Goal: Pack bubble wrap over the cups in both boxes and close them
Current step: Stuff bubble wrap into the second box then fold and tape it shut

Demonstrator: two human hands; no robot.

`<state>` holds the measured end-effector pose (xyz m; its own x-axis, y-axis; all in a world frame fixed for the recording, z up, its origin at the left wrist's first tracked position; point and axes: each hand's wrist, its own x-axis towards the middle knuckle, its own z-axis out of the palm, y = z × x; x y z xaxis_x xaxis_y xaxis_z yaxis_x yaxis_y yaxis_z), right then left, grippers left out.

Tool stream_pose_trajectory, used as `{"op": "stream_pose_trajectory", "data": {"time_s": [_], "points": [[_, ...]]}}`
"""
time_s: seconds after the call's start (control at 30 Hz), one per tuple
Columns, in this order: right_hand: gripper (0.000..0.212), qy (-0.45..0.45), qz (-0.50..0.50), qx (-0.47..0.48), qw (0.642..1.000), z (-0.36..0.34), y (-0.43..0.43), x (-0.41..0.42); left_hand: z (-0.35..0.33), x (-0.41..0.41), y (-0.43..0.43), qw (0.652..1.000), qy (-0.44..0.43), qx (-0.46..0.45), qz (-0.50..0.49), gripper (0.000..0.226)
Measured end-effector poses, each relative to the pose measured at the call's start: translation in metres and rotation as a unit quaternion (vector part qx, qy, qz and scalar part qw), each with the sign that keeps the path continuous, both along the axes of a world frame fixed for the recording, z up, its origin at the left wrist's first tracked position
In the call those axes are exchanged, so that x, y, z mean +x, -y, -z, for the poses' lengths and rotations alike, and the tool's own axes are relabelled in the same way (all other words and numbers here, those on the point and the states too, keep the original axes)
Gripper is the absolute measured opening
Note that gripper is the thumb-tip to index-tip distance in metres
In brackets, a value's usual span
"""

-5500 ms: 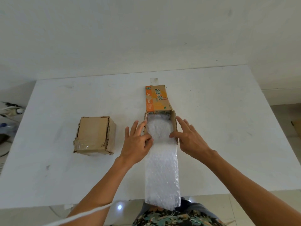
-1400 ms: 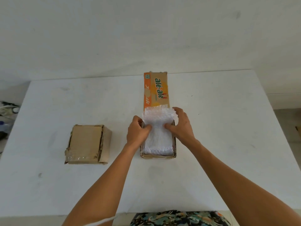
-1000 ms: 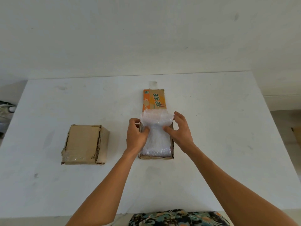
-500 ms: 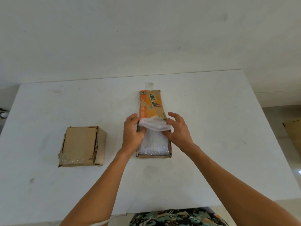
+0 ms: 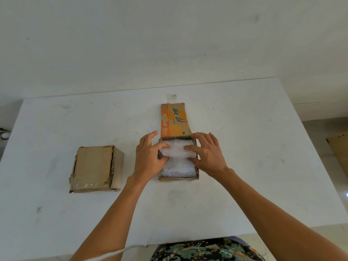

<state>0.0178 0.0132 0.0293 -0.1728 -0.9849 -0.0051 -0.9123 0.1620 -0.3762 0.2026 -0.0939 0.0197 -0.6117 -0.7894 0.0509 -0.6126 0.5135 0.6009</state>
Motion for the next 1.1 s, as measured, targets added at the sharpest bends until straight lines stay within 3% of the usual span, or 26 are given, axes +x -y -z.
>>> {"op": "stream_pose_trajectory", "data": {"time_s": [0.2,0.33,0.47,0.6,0.7,0.8,0.93,1.1], "points": [[0.037,-0.005,0.006,0.002,1.000,0.001,-0.001,-0.003,-0.003,0.001,0.007,0.996,0.056,0.068,0.000,0.031],[0.039,0.032,0.086,-0.010,0.996,0.000,0.011,0.003,-0.005,-0.003,0.011,0.983,0.054,0.166,-0.060,0.040],[0.039,0.067,0.137,0.055,0.987,-0.004,0.026,0.004,-0.005,-0.014,0.012,0.968,0.006,0.221,-0.116,0.034],[0.042,0.064,0.141,0.087,0.984,-0.004,0.032,0.005,-0.007,-0.020,0.002,0.971,-0.045,0.175,-0.158,0.025],[0.043,0.069,0.146,0.090,0.983,-0.006,0.033,0.006,-0.005,-0.022,0.003,0.974,-0.030,0.145,-0.171,0.026],[0.042,0.037,0.146,0.052,0.987,-0.004,0.028,0.012,-0.005,-0.029,0.006,0.973,-0.008,0.136,-0.184,0.031],[0.029,-0.029,0.110,-0.050,0.992,0.000,0.013,0.022,-0.006,-0.035,0.006,0.965,-0.040,0.148,-0.212,0.032],[0.026,-0.074,0.067,-0.069,0.993,0.005,0.008,0.013,-0.001,-0.033,0.000,0.973,-0.041,0.095,-0.207,0.031]]}}
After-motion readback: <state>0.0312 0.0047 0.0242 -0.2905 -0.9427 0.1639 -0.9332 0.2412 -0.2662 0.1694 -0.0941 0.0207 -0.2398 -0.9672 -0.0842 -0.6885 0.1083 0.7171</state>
